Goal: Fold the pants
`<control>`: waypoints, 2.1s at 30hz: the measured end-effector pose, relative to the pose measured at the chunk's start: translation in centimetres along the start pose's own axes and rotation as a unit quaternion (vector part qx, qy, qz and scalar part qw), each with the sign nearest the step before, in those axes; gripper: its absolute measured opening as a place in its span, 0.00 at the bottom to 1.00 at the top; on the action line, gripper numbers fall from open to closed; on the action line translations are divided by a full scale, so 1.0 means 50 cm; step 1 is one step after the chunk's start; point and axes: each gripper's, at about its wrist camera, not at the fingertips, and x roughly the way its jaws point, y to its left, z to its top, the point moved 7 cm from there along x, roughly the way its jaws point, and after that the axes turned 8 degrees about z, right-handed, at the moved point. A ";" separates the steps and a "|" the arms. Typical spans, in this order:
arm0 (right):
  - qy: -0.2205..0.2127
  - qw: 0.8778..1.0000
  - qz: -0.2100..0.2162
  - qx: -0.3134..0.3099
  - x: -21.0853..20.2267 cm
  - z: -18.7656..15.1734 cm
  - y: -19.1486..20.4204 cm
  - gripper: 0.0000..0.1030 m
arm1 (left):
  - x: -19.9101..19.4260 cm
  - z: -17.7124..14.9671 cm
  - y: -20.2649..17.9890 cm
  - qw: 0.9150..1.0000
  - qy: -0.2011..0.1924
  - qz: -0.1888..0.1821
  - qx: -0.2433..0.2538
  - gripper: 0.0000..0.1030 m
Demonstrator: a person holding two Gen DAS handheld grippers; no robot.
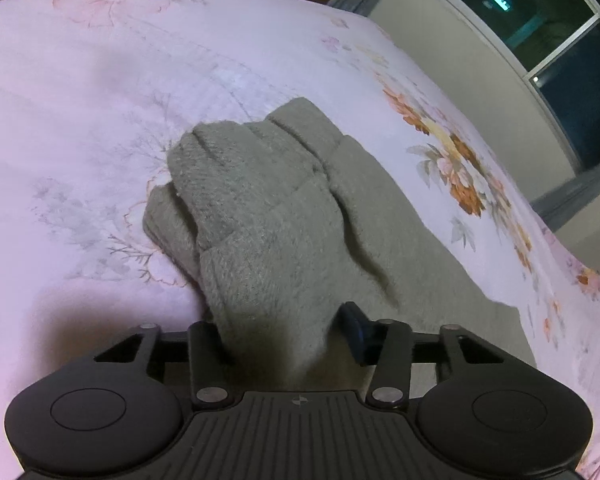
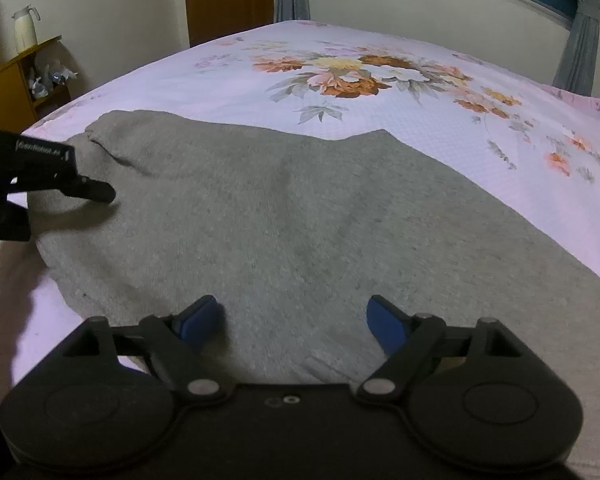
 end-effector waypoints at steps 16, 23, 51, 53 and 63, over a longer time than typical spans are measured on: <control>0.002 1.000 -0.026 0.014 -0.024 -0.010 -0.056 0.67 | -0.125 0.032 -0.123 0.980 -0.125 0.002 0.155 0.18; -0.029 0.997 -0.006 0.065 -0.060 -0.007 -0.098 0.69 | -0.191 0.001 -0.275 0.955 -0.157 -0.053 0.246 0.18; -0.100 0.941 0.092 0.310 -0.245 -0.123 -0.353 0.82 | -0.306 -0.337 -0.483 0.873 -0.074 -0.116 0.468 0.62; -0.098 0.940 0.094 0.313 -0.247 -0.126 -0.350 0.84 | -0.301 -0.319 -0.468 0.884 -0.072 -0.111 0.448 0.62; -0.083 0.917 0.133 0.368 -0.221 -0.123 -0.341 0.89 | -0.194 -0.299 -0.387 0.927 -0.025 -0.058 0.370 0.63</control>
